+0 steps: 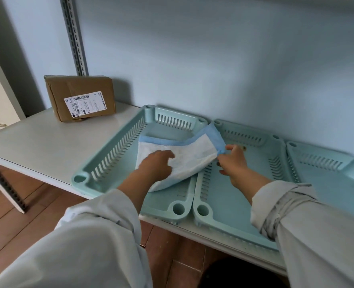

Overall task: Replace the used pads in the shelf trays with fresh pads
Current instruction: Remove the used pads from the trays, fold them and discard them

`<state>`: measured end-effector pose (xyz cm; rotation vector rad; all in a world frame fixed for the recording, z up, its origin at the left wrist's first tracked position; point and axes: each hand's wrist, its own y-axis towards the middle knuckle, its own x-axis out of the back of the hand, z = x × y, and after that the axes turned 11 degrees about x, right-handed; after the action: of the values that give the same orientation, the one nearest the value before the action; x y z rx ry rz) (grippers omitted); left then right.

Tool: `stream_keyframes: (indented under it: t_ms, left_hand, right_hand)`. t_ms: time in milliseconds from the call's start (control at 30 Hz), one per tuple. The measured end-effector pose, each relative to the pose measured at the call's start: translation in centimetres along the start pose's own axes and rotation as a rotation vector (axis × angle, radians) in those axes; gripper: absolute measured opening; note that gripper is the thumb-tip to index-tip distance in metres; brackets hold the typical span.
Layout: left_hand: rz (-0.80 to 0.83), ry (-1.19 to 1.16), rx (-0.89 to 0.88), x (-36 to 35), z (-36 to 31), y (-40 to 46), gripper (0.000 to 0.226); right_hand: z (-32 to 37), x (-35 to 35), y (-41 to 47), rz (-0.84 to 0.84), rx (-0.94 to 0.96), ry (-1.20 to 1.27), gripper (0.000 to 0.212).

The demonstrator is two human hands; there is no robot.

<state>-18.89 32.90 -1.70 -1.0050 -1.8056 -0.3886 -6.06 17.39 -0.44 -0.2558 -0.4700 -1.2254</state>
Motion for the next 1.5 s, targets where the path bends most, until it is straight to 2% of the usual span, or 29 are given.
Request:
stream_keyframes:
  t_ms: [67, 133, 167, 233, 333, 433, 500, 633, 733, 933, 1033, 1133, 1233, 1433, 1467, 1500]
  left_hand:
    - [0.208, -0.127, -0.089, -0.6, -2.3, -0.8, 0.055]
    - [0.375, -0.195, -0.083, -1.1, -4.2, -1.4, 0.064]
    - [0.391, -0.212, -0.069, -1.3, -4.9, -1.5, 0.067]
    - [0.319, -0.208, -0.054, -1.6, -5.5, -1.3, 0.064]
    - [0.15, -0.111, -0.037, -1.5, -5.7, -1.4, 0.048]
    - [0.084, -0.091, -0.025, -1.4, -5.5, -1.5, 0.044]
    - [0.073, -0.078, -0.027, -1.3, -5.6, -1.6, 0.045]
    - [0.057, -0.033, -0.037, -1.3, -5.5, -1.7, 0.045]
    - [0.024, -0.014, -0.042, -1.1, -5.4, -1.8, 0.045]
    - [0.033, 0.058, -0.08, -0.6, -5.7, -2.2, 0.044]
    - [0.046, 0.051, -0.061, -0.7, -5.6, -2.2, 0.047]
    - [0.082, 0.025, -0.051, -0.8, -5.7, -2.2, 0.055]
    - [0.134, 0.012, -0.076, -1.2, -6.0, -2.5, 0.055]
    - [0.085, -0.022, -0.126, -1.5, -6.5, -2.3, 0.048]
    - [0.098, -0.014, -0.127, -1.6, -6.5, -2.3, 0.048]
    - [0.115, -0.006, -0.125, -1.7, -6.5, -2.4, 0.049]
  right_hand:
    - [0.0, -0.4, 0.2, -0.021, -0.115, 0.222, 0.05]
    - [0.0, -0.6, 0.3, 0.006, -0.022, 0.164, 0.041]
    - [0.0, -0.7, 0.2, 0.022, 0.049, 0.1, 0.036]
    - [0.3, -0.6, 0.1, 0.013, 0.198, -0.003, 0.026]
    - [0.9, -0.2, 0.2, -0.001, 0.415, -0.185, 0.022]
    - [1.1, -0.1, 0.4, 0.179, 0.438, -0.241, 0.038]
    - [0.9, -0.2, 0.2, 0.254, 0.474, -0.365, 0.045]
    - [1.7, -0.1, -0.4, 0.062, 0.624, -0.583, 0.021]
    - [1.8, 0.2, -0.3, 0.005, 0.696, -0.572, 0.024]
    - [1.2, 1.0, 0.4, 0.066, 0.427, -0.387, 0.045]
    - [1.5, 1.6, -0.1, 0.181, 0.446, -0.46, 0.068]
    - [1.3, 1.7, -0.7, 0.223, 0.482, -0.597, 0.052]
    - [0.9, 1.5, -0.1, 0.152, 0.354, -0.341, 0.04]
    - [1.4, 1.9, -0.7, -0.088, -0.138, 0.301, 0.024]
    - [1.5, 2.0, -0.8, -0.102, -0.195, 0.358, 0.025]
    - [1.7, 2.1, -1.1, -0.067, -0.24, 0.369, 0.033]
